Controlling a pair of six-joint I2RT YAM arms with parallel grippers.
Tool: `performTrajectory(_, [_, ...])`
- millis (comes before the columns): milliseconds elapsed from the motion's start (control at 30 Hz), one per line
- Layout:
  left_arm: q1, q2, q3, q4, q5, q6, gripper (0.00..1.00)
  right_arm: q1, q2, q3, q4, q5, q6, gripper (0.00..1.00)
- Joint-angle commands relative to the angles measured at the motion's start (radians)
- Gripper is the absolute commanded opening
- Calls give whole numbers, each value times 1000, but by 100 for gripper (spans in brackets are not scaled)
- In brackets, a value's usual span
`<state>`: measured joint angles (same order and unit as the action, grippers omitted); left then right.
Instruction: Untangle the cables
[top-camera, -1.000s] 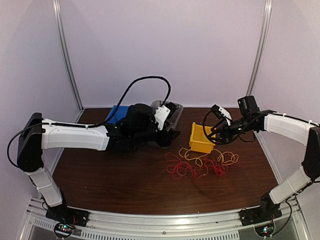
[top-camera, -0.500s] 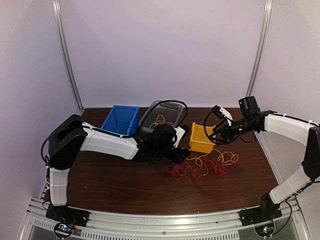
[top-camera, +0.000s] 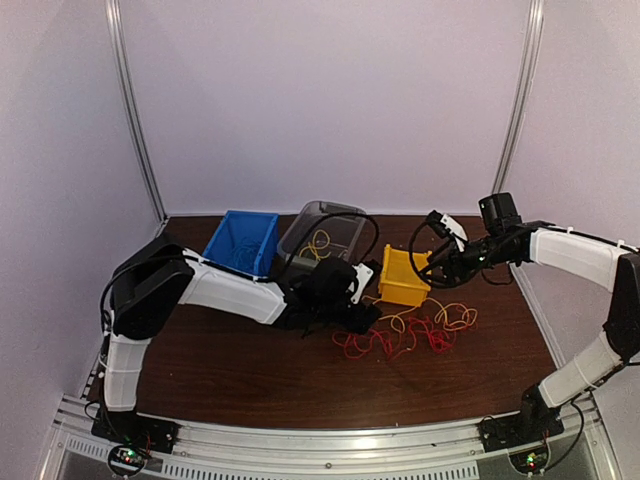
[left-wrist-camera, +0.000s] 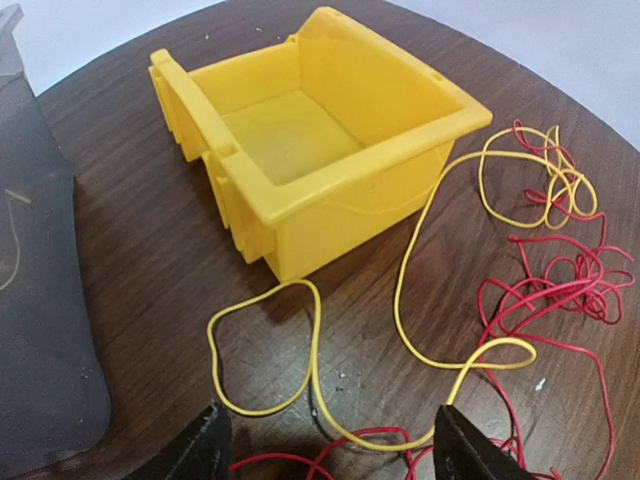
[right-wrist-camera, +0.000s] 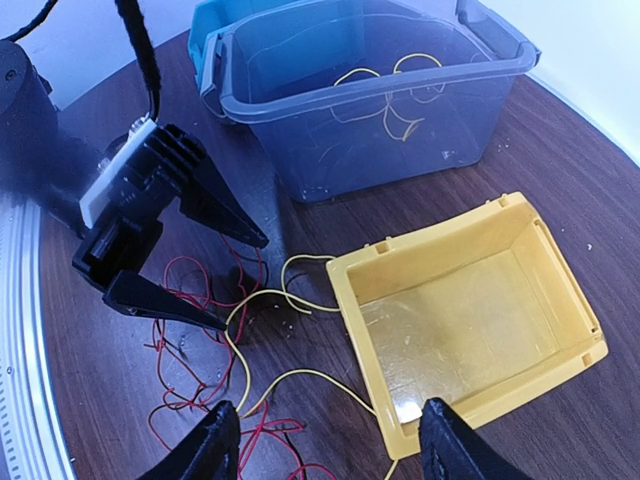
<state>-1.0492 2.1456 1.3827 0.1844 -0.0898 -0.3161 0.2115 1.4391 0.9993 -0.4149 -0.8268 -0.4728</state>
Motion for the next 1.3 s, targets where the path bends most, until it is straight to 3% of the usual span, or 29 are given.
performTrajectory(0, [-13, 13, 14, 13, 36, 1, 70, -11, -9, 1, 12, 57, -8, 62])
performTrajectory(200, [-62, -67, -94, -29, 3, 15, 70, -41, -25, 65, -86, 155, -50, 61])
performTrajectory(367, [-89, -135, -216, -32, 6, -2, 69, -44, -25, 20, -117, 240, -89, 61])
performTrajectory(767, [-95, -361, -512, -118, -138, -77, 61, -42, -71, -81, -103, 208, -147, 61])
performTrajectory(1033, [-59, -540, -597, -300, -224, -75, 60, -40, -101, -71, -138, 186, -164, 60])
performTrajectory(1267, [12, -802, -591, -407, -244, -44, 65, -27, -155, -105, -127, 152, -181, 60])
